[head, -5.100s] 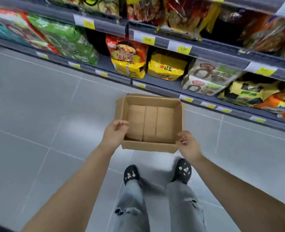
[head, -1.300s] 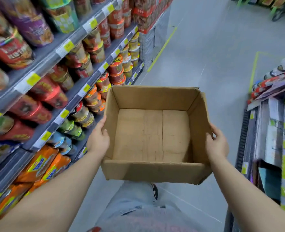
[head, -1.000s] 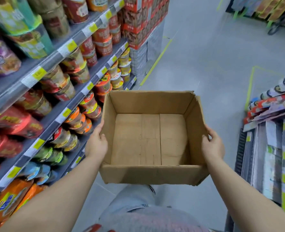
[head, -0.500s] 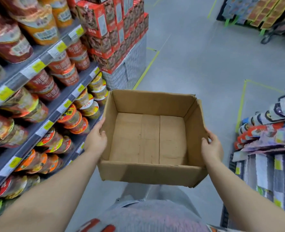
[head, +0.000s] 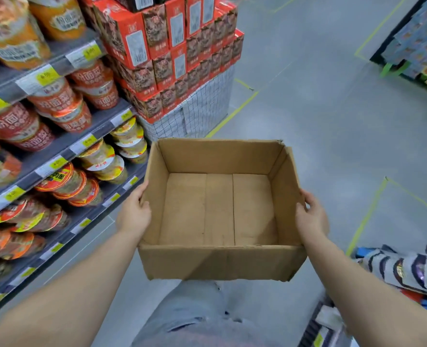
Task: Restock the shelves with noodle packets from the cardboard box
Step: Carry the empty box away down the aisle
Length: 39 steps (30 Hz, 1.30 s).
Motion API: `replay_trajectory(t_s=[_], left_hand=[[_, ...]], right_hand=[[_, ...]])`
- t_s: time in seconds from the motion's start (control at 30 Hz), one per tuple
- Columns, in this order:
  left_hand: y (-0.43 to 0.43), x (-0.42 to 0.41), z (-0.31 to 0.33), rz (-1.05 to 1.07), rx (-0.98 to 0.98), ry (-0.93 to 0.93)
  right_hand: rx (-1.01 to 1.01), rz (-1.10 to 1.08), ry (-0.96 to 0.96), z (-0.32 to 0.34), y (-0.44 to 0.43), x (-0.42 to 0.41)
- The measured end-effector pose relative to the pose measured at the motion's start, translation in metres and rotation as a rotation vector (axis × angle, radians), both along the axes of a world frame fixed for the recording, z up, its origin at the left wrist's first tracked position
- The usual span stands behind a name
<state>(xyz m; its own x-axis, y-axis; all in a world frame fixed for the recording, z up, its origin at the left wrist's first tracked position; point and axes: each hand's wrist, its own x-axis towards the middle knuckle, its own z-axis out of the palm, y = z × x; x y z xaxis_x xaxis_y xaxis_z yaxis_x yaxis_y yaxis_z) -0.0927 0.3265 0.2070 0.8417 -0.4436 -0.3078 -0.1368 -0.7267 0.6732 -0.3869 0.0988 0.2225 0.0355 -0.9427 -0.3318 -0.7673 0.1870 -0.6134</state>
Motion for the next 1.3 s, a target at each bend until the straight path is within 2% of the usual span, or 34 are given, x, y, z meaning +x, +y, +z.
replay_trajectory(t_s=[0.3,0.5,0.77,0.93,1.07,1.3], left_hand=[[-0.097,0.04,-0.048,0.167,-0.01,0.168],[-0.139,0.063,-0.058,0.331,0.012,0.18],[-0.212,0.077,-0.102,0.575,0.07,0.139],[-0.26,0.071,-0.156,0.694,0.149,0.154],[-0.296,0.061,-0.211,0.718,0.322,0.201],[-0.341,0.047,-0.365,0.716,0.344,0.165]], right_hand=[[0.007,0.257,0.106,-0.004,-0.166,0.095],[0.009,0.438,0.103,-0.012,-0.247,0.17],[0.076,0.71,0.088,-0.063,-0.356,0.272],[0.088,0.866,0.166,-0.127,-0.41,0.314],[0.048,0.953,0.225,-0.196,-0.436,0.325],[-0.067,1.071,0.245,-0.353,-0.481,0.317]])
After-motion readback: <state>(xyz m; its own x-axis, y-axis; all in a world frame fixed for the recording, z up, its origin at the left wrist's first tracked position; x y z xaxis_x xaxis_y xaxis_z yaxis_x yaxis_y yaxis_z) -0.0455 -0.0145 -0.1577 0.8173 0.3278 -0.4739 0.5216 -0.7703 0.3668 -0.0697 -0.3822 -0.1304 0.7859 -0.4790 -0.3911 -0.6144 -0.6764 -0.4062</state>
